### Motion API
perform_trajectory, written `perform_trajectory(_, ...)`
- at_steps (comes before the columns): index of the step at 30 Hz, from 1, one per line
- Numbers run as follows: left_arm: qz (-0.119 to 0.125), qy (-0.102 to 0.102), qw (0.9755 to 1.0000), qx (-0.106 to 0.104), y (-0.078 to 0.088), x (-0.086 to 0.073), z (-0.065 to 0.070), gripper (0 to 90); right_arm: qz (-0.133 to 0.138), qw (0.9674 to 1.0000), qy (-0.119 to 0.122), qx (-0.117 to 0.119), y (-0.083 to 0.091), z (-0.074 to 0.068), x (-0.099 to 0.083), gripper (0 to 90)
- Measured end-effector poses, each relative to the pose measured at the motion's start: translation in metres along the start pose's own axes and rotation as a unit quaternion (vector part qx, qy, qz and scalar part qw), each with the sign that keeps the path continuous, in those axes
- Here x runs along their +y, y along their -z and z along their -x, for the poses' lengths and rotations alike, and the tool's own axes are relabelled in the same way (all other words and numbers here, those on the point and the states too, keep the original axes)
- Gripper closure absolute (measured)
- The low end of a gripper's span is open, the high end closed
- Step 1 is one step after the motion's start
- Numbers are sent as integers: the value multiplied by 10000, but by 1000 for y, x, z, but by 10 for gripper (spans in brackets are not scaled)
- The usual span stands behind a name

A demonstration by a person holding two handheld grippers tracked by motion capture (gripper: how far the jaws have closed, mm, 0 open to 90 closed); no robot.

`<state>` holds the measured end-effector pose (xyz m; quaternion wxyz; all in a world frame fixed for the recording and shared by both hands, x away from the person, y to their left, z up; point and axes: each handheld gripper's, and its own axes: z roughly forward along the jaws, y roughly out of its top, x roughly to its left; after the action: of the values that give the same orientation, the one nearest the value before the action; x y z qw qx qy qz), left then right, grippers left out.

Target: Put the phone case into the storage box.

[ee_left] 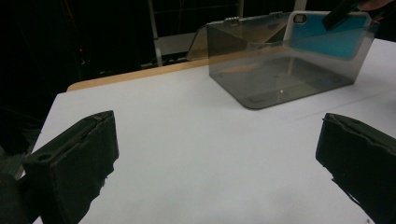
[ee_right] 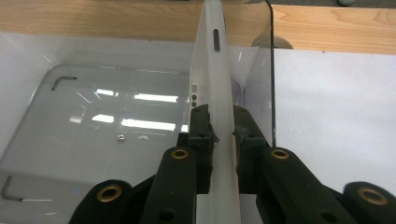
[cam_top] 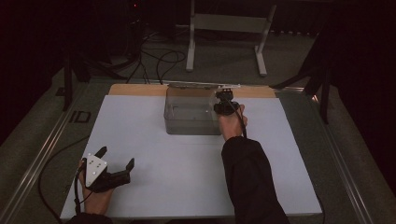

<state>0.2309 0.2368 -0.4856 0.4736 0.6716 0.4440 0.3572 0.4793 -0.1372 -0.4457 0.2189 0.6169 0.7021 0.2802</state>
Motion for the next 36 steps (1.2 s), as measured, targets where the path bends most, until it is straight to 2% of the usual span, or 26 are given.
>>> perform_trajectory(13,5,11,10000,0,0,0,0,2,-155,9997,11,-161,-6,-2,-1,807)
perform_trajectory(25,1,13,10000,0,1,0,0,2,-357,9983,213,-407,-10,-7,0,806)
perform_trajectory(27,8,15,10000,0,1,0,0,2,-447,9981,179,-396,-10,-7,2,805)
perform_trajectory(36,0,12,10000,-1,1,0,0,2,-489,9981,151,-336,-11,-6,2,804)
